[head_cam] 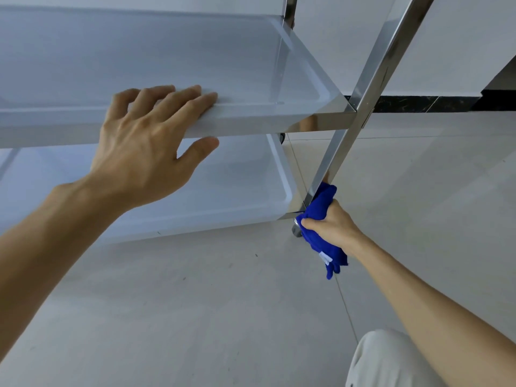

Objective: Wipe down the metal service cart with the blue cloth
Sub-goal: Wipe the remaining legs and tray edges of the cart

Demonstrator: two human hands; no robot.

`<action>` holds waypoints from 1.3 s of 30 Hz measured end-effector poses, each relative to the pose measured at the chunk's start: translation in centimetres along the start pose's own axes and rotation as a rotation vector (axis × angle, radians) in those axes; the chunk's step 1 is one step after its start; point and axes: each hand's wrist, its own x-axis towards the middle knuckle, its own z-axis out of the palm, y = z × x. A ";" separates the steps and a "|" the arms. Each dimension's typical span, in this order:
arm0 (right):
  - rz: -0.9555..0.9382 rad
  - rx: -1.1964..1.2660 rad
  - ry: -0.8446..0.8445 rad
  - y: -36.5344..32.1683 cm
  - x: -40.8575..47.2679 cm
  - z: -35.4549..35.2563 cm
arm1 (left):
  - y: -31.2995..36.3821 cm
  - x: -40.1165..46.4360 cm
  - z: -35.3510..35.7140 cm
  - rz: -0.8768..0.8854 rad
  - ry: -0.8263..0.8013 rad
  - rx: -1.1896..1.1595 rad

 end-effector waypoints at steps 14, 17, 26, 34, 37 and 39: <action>-0.795 -0.850 0.051 -6.9 0.3 2.7 | -5.4 -12.9 6.0 -0.133 -0.319 -0.177; -0.605 -1.223 -0.136 -4.2 1.4 3.5 | -6.8 -14.9 7.5 -0.385 -0.548 -0.159; -0.713 -1.217 0.051 -2.7 2.5 6.7 | -9.3 -16.9 9.4 -0.439 -0.715 -0.109; -0.911 -1.152 -0.038 -9.8 0.4 18.6 | -9.1 -17.2 9.2 -0.492 -0.669 -0.147; -0.943 -1.157 -0.041 -11.4 -0.1 22.0 | -9.0 -17.5 9.2 -0.501 -0.663 -0.141; -0.987 -1.134 -0.048 -11.0 0.5 20.9 | -8.9 -17.7 9.1 -0.497 -0.655 -0.136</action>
